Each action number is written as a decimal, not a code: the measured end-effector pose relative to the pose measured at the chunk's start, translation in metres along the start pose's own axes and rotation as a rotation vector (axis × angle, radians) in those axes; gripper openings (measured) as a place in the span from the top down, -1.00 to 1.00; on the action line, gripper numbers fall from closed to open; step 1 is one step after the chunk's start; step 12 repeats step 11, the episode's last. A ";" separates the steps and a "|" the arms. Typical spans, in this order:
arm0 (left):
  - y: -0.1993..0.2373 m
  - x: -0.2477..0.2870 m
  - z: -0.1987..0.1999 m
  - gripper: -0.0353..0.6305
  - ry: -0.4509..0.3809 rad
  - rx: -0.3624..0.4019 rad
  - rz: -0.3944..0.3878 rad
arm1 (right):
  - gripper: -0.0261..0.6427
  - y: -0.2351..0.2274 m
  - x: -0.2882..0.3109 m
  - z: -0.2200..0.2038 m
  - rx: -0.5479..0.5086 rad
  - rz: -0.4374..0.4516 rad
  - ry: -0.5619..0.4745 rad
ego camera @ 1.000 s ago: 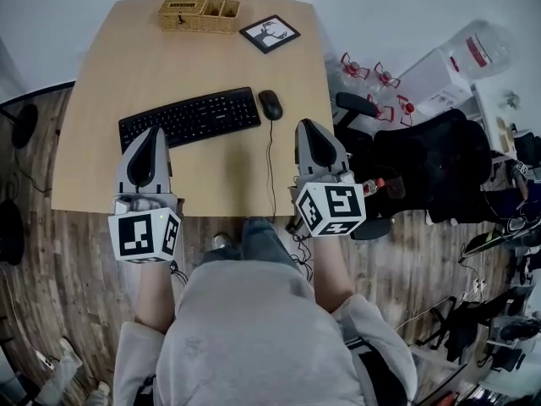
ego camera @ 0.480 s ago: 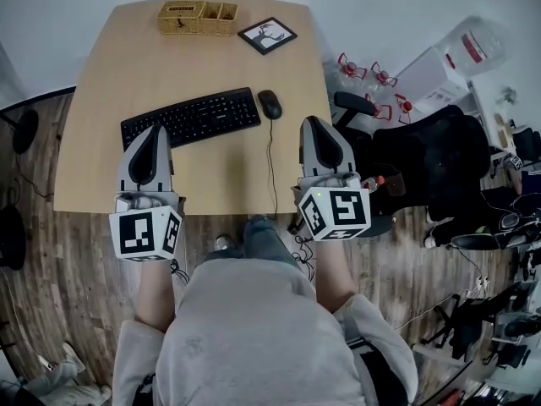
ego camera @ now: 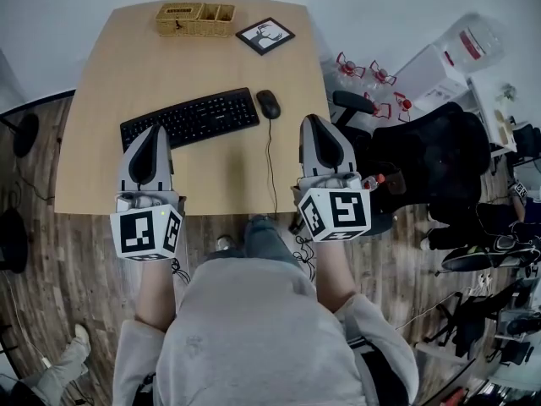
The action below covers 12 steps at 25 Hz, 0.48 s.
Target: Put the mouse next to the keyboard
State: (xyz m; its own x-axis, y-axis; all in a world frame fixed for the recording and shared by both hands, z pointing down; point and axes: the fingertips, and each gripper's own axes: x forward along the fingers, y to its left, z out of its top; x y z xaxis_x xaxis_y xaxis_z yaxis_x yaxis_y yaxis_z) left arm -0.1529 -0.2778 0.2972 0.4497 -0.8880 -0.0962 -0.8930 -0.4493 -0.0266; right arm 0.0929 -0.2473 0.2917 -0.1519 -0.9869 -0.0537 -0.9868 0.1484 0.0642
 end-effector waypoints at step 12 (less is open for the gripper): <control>-0.005 0.001 -0.005 0.86 0.007 -0.007 -0.005 | 0.87 -0.005 -0.005 0.005 0.016 -0.007 -0.023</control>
